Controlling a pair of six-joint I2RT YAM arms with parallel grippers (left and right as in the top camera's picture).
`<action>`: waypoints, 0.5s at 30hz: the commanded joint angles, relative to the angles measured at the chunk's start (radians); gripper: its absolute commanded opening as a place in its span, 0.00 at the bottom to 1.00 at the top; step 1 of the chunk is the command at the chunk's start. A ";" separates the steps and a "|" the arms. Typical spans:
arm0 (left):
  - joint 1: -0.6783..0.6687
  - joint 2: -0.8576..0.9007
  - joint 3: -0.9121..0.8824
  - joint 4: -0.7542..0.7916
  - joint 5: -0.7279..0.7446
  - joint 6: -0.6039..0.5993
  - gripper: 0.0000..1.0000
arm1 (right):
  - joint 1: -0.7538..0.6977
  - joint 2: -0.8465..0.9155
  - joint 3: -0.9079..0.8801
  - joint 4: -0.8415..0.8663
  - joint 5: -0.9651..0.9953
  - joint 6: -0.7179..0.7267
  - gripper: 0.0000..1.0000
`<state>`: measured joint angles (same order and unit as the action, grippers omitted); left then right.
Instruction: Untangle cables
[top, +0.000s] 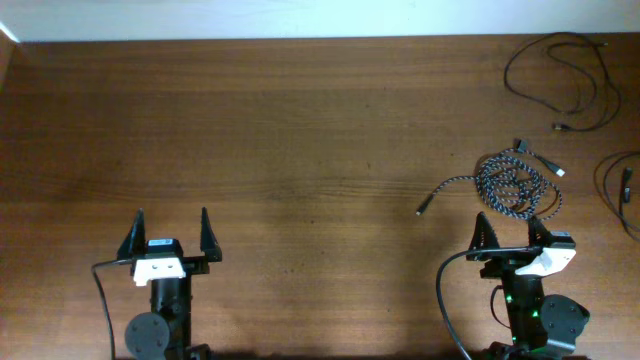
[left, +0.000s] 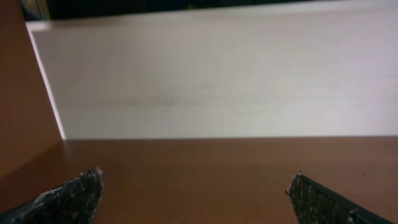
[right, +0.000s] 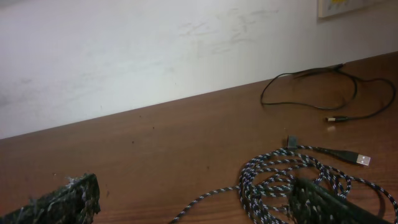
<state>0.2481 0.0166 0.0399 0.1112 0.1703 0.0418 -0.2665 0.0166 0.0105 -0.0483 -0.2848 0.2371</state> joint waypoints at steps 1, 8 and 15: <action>0.003 -0.005 -0.032 -0.032 -0.015 0.001 0.99 | 0.007 -0.002 -0.005 -0.005 0.008 0.007 0.99; -0.184 -0.005 -0.031 -0.166 -0.312 0.001 0.99 | 0.007 -0.002 -0.005 -0.005 0.009 0.007 0.99; -0.202 -0.005 -0.031 -0.177 -0.350 0.001 0.99 | 0.089 -0.002 -0.005 -0.005 0.008 0.007 0.99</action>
<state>0.0513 0.0166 0.0116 -0.0643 -0.1585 0.0414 -0.2409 0.0166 0.0105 -0.0483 -0.2844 0.2367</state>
